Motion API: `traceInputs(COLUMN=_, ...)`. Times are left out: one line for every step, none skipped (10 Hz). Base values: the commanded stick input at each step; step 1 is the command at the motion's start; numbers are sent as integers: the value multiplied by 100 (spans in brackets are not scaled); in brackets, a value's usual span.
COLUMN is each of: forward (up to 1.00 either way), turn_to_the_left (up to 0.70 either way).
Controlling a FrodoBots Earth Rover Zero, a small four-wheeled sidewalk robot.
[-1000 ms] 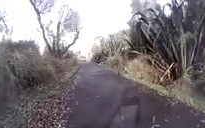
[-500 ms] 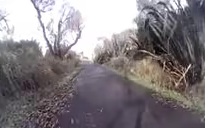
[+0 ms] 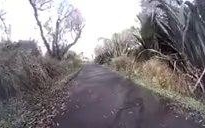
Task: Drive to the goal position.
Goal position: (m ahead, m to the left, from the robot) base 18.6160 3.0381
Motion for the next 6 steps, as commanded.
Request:
traceInputs(forward=85, turn_to_the_left=0)
traceInputs(forward=85, turn_to_the_left=0)
traceInputs(forward=85, turn_to_the_left=0)
traceInputs(forward=85, turn_to_the_left=0)
traceInputs(forward=85, turn_to_the_left=0)
traceInputs(forward=85, turn_to_the_left=0)
